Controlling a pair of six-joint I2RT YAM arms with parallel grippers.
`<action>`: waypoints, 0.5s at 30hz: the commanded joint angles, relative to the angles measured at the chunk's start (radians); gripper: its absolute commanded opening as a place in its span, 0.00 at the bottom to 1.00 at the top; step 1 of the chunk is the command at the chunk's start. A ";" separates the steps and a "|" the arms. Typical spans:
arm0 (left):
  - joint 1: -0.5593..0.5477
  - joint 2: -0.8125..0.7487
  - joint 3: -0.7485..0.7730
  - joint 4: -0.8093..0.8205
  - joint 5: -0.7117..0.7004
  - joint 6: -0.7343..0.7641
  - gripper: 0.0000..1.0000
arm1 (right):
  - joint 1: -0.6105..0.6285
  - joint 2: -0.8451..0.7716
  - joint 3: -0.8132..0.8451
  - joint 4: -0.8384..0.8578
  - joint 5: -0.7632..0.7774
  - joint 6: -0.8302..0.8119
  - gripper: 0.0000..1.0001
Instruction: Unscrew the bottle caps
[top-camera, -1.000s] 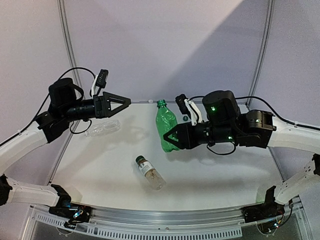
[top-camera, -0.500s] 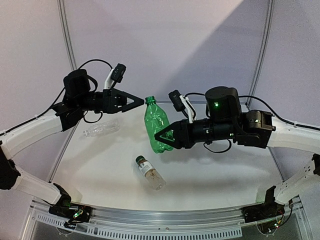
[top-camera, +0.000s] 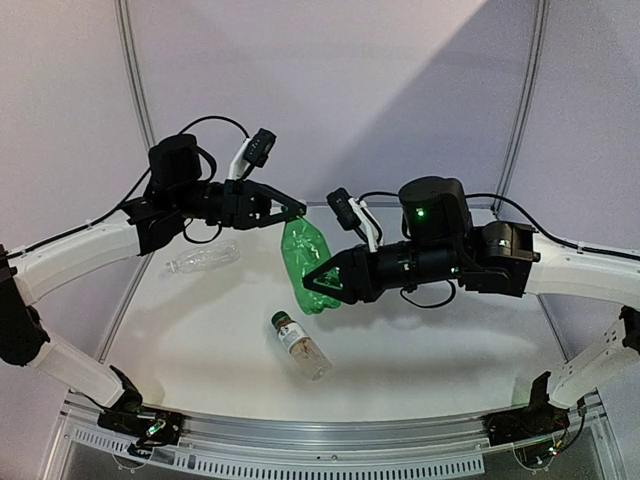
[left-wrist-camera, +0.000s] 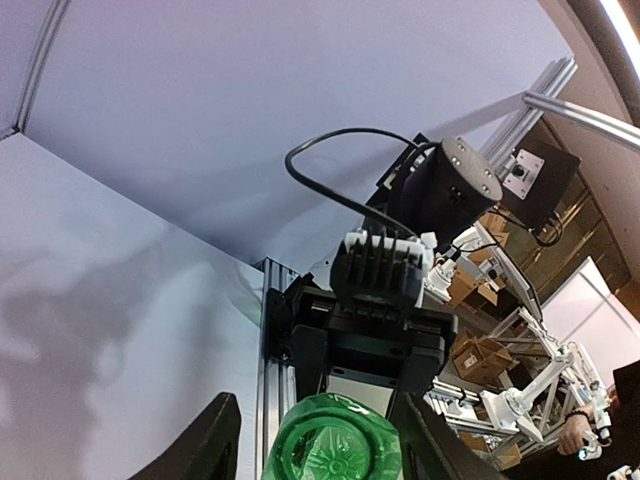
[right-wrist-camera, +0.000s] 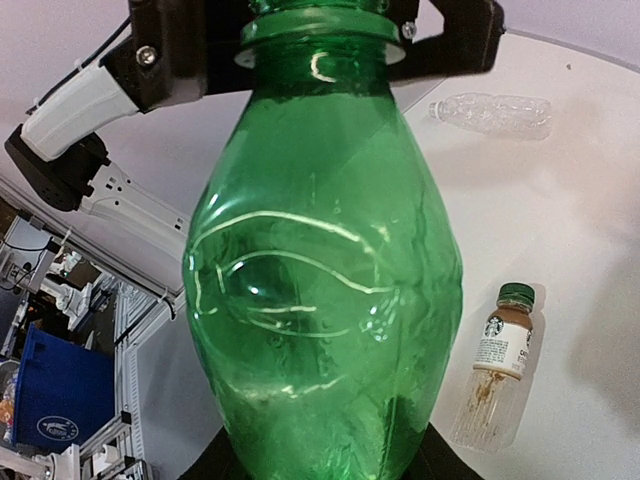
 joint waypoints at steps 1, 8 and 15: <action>-0.021 0.016 0.025 -0.068 0.004 0.060 0.50 | 0.001 0.012 0.039 -0.012 -0.015 -0.018 0.00; -0.022 0.025 0.034 -0.088 -0.016 0.068 0.20 | 0.001 0.021 0.046 -0.023 -0.020 -0.019 0.00; -0.022 0.015 0.023 -0.107 -0.048 0.073 0.04 | 0.001 0.044 0.084 -0.104 0.055 0.003 0.07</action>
